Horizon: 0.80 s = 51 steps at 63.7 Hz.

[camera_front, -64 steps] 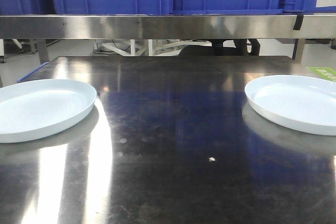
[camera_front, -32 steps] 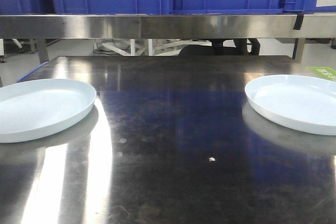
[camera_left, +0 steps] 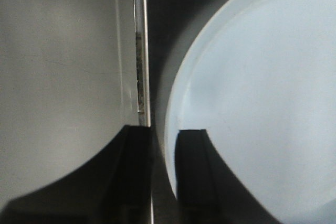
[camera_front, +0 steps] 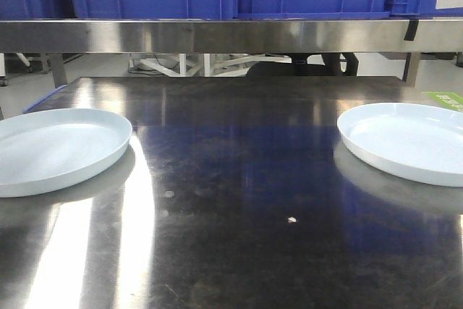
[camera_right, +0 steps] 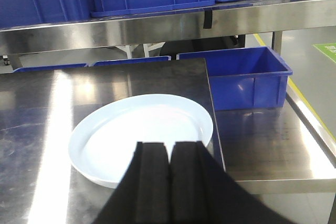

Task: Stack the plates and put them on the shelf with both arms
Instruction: 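Lower the left gripper to the rim of the plate nearest it and grasp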

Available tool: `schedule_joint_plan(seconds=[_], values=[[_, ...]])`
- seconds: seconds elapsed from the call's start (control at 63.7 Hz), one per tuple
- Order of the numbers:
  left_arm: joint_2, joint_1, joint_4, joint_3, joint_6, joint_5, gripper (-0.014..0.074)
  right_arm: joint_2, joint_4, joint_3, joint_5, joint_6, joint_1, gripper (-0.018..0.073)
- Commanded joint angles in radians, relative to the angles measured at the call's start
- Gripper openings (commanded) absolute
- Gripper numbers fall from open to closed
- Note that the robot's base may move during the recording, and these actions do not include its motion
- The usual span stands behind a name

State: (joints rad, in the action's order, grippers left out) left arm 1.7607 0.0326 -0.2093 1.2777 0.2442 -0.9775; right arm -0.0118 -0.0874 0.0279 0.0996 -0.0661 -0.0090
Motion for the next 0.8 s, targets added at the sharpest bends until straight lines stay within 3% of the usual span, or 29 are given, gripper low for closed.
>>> schedule_joint_plan(seconds=[0.0,0.126,0.785], values=[[-0.04,0.001,-0.024,0.033,-0.012,0.004,0.034,-0.018,0.01,0.002,-0.082,0.004,-0.002,0.0053],[-0.017,0.001,-0.024,0.033,-0.012,-0.003,0.0384,-0.018,0.01,0.002,-0.082,0.004,-0.002,0.0053],[0.04,0.001,-0.024,0.033,-0.012,-0.014,0.0382,-0.018,0.01,0.002,-0.082,0.004,-0.002,0.0053]])
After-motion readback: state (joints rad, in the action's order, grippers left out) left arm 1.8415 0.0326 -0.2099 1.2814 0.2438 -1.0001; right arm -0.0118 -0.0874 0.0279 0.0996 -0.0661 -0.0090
